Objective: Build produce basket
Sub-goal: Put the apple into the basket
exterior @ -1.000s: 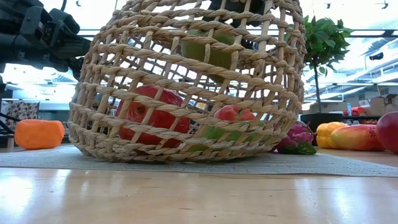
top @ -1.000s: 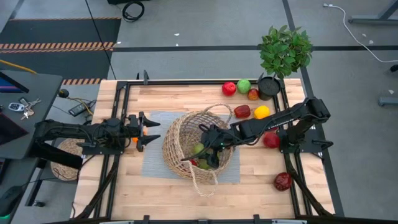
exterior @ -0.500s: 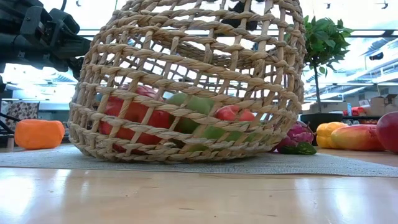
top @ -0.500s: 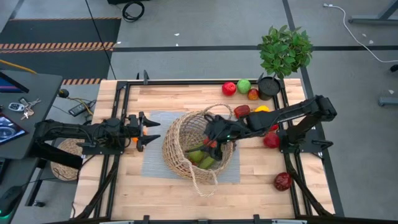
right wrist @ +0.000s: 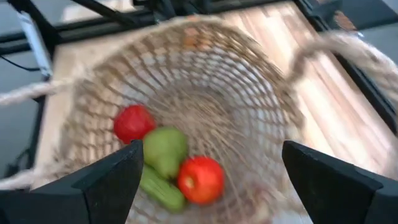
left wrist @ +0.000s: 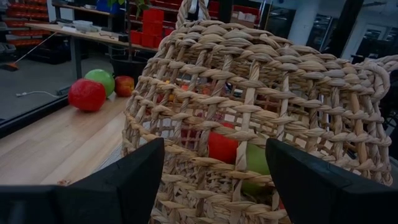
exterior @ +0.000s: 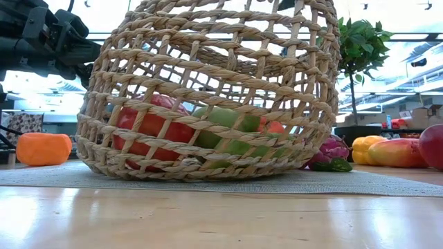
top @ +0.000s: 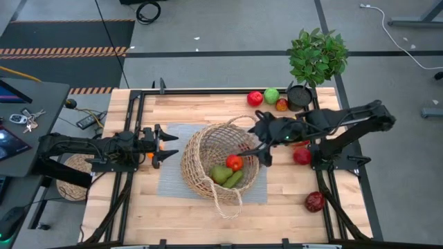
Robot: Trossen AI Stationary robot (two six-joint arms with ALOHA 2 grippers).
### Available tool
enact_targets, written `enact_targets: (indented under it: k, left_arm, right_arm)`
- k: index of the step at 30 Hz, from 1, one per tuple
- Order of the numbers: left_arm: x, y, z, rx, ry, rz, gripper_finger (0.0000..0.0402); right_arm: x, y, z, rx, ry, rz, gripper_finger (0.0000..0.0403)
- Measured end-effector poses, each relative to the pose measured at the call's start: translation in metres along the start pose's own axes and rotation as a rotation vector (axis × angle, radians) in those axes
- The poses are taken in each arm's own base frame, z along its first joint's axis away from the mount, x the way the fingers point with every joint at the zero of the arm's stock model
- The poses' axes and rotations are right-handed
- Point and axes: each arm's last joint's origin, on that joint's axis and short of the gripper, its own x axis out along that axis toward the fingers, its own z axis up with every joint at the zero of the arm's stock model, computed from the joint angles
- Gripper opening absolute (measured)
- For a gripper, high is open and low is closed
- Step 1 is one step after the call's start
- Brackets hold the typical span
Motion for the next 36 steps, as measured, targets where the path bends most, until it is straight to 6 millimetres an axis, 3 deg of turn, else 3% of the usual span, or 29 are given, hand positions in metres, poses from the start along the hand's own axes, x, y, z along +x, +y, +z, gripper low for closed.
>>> enact_targets:
  k: [20,30,36]
  left_arm:
    - [0.0,0.0,0.0,0.0,0.0,0.0,0.0286]
    - [0.0,0.0,0.0,0.0,0.0,0.0,0.0286]
    - [0.0,0.0,0.0,0.0,0.001,0.0,0.0286]
  right_arm:
    - [-0.017,-0.038,-0.071,0.151,0.037,-0.177,0.0384]
    - [0.001,-0.067,-0.097,0.261,0.06,-0.311,0.0384]
    - [0.012,-0.088,-0.101,0.375,0.044,-0.399,0.0384]
